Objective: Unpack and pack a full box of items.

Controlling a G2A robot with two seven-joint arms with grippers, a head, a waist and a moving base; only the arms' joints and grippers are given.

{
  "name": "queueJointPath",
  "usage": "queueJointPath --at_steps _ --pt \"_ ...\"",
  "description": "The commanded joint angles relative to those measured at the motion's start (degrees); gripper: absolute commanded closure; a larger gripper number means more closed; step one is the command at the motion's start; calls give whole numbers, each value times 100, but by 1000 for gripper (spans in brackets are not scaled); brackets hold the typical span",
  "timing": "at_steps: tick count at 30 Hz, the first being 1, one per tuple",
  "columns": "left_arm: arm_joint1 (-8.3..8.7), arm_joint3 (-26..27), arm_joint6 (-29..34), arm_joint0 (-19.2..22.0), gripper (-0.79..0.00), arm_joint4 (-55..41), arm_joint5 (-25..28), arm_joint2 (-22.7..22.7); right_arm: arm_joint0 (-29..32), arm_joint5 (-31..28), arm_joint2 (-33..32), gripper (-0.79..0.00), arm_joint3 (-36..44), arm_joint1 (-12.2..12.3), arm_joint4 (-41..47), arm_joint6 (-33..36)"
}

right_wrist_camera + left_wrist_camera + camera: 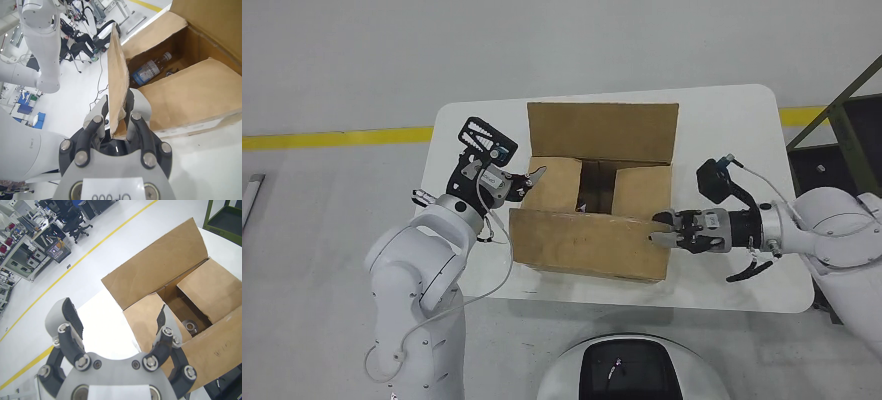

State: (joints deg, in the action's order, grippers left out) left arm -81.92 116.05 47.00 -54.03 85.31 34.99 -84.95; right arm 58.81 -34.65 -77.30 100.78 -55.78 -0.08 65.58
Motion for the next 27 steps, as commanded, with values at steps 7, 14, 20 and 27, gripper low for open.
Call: queueJointPath --at_steps 7,14,20,27 --pt "0 0 0 0 -785 0 0 0 -43 -4 432 0 231 11 -341 207" --pt "37 15 -221 -29 -785 79 -194 -49 -144 -175 450 0 475 27 -1624 -314" --pt "69 -89 -160 246 -785 4 -351 34 -76 -605 173 0 828 57 -3118 -1243" --pt "76 -428 265 595 -785 26 -539 466 255 -955 51 0 1098 88 -4462 -2119"
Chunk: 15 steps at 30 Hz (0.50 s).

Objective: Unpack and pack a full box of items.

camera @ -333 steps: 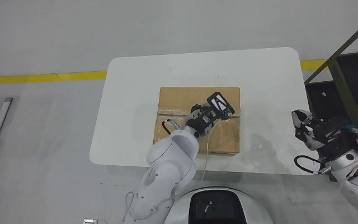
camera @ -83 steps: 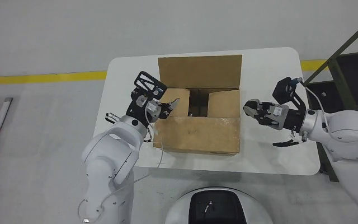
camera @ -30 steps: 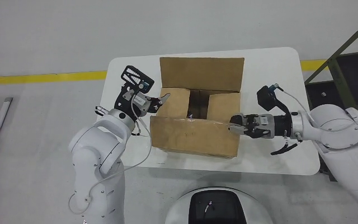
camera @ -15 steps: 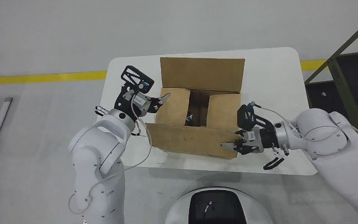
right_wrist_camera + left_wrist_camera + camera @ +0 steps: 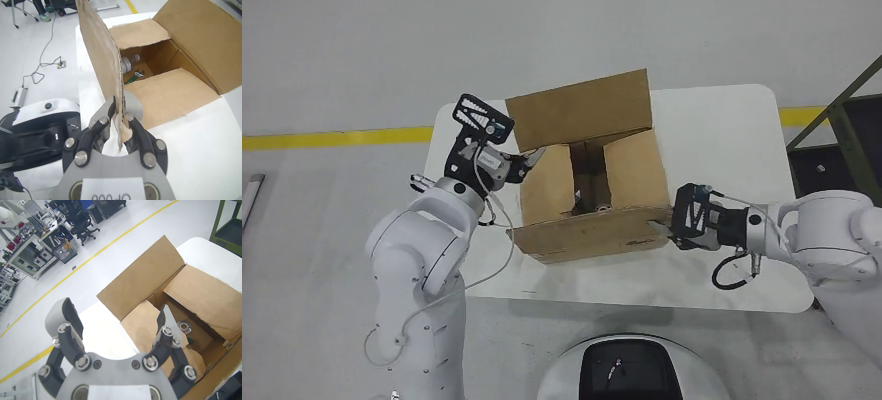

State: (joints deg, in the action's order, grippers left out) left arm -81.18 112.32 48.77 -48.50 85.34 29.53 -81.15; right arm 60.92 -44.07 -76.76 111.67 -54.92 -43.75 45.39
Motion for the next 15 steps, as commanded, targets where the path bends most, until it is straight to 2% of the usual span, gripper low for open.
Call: queueJointPath --at_steps 1,7,10,15 --pt "2 -107 158 73 -785 18 9 160 79 -35 -17 0 25 7 -178 -191" --pt "17 -278 556 193 -785 -193 301 505 301 -134 -166 -15 100 35 -440 -694" --pt "36 -287 779 202 -785 -411 556 616 399 -181 -235 -148 108 52 -487 -852" --pt "92 -190 1141 164 -785 -844 1134 771 514 -174 -364 -311 92 77 -363 -1082"
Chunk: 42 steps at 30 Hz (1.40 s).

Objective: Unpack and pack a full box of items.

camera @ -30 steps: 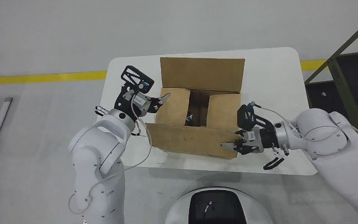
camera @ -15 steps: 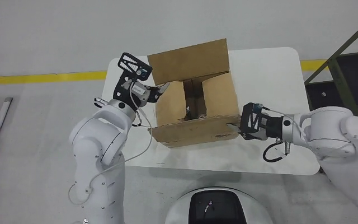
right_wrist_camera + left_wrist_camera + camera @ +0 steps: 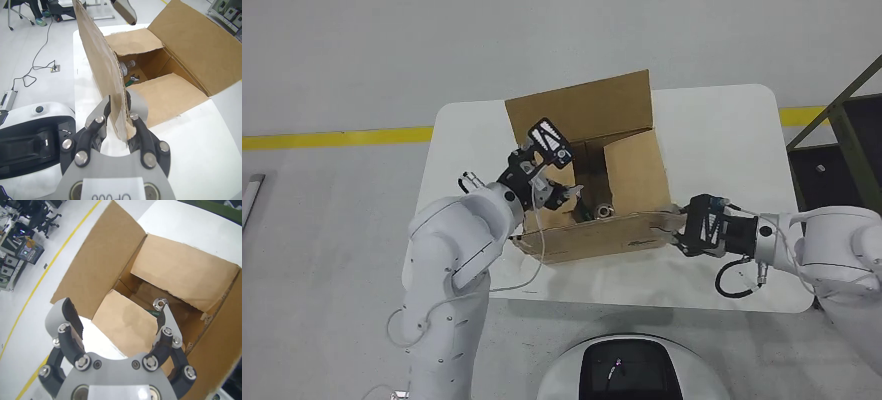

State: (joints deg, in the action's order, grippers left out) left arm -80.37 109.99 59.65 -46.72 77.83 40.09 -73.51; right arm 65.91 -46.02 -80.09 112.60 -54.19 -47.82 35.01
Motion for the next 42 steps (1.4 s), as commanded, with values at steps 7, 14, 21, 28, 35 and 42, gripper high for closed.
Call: queueJointPath --at_steps 7,14,21,28,35,42 --pt "193 225 111 -85 -785 -492 343 165 116 1 -628 -268 -152 69 627 -394" --pt "534 392 46 -101 -785 -966 409 337 235 349 -1095 0 -683 108 1860 -625" --pt "916 595 235 -26 -785 -1780 220 462 126 285 -609 0 -649 109 2458 -191" --pt "1320 525 415 273 -785 -2365 40 222 -131 -195 153 0 -831 128 3050 738" --pt "1605 357 436 441 -785 -2327 18 76 -313 -436 535 0 -969 184 2992 1524" --pt "1634 369 385 412 -785 -2315 -404 149 -363 -155 469 0 -971 201 2473 1236"
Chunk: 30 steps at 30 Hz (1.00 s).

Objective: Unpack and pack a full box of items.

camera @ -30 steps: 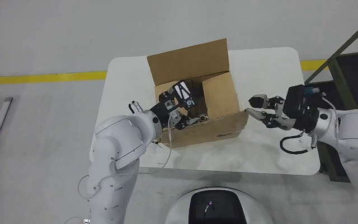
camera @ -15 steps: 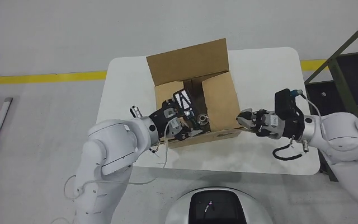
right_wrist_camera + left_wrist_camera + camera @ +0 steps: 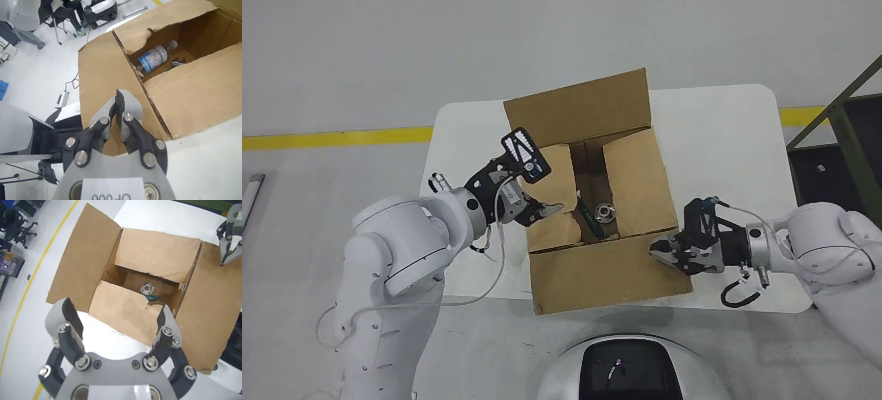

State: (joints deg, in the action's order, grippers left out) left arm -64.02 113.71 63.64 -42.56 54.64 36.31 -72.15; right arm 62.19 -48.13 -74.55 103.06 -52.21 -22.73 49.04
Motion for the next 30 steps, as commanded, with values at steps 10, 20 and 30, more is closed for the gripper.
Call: queueJointPath --at_steps 10,20,30 --pt "-1 -3 -14 -4 -785 4 -26 13 759 1501 -1117 0 -367 31 -997 -1721" --pt "-1 -3 -14 -4 -785 4 -26 13 649 1241 24 0 -421 -109 -1014 -1667" --pt "6 -58 -108 -132 -785 318 -225 249 752 1147 -241 0 -383 -66 -880 -1672"
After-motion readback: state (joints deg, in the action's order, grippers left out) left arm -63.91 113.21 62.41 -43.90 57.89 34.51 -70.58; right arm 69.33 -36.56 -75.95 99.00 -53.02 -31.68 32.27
